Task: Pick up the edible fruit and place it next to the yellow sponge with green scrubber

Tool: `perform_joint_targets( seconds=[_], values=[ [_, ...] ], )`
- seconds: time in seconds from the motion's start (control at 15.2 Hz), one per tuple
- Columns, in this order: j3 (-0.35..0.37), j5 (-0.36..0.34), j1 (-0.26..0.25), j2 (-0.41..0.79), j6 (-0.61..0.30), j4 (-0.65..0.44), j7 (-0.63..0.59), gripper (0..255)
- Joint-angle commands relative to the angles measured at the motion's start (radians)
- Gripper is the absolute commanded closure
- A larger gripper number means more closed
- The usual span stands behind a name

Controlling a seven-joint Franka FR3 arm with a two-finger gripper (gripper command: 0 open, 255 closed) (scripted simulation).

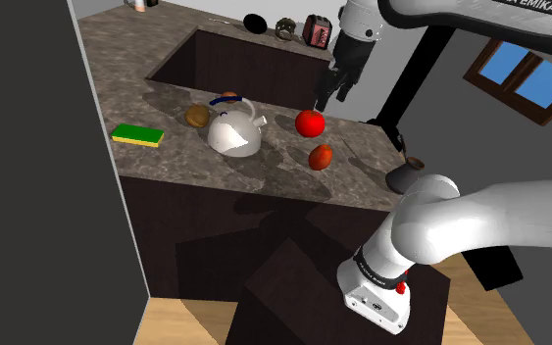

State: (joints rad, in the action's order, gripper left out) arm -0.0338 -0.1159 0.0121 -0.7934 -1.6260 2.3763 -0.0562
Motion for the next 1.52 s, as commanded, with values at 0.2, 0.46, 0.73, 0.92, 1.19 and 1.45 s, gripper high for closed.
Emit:
perform_joint_targets(
  seconds=[0.2, 0.46, 0.73, 0.92, 1.19, 1.45],
  values=[
    [-0.049, -0.026, 0.022, 0.025, -0.071, 0.055, 0.029, 0],
    [-0.116, -0.06, 0.053, 0.076, -0.17, 0.114, 0.067, 0],
    [-0.185, -0.091, 0.084, 0.149, -0.273, 0.157, 0.106, 0],
    [-0.238, -0.11, 0.104, 0.219, -0.354, 0.176, 0.136, 0],
    [-0.31, -0.125, 0.125, 0.33, -0.463, 0.186, 0.18, 0],
    [-0.339, -0.128, 0.132, 0.386, -0.53, 0.202, 0.197, 0]
  ],
)
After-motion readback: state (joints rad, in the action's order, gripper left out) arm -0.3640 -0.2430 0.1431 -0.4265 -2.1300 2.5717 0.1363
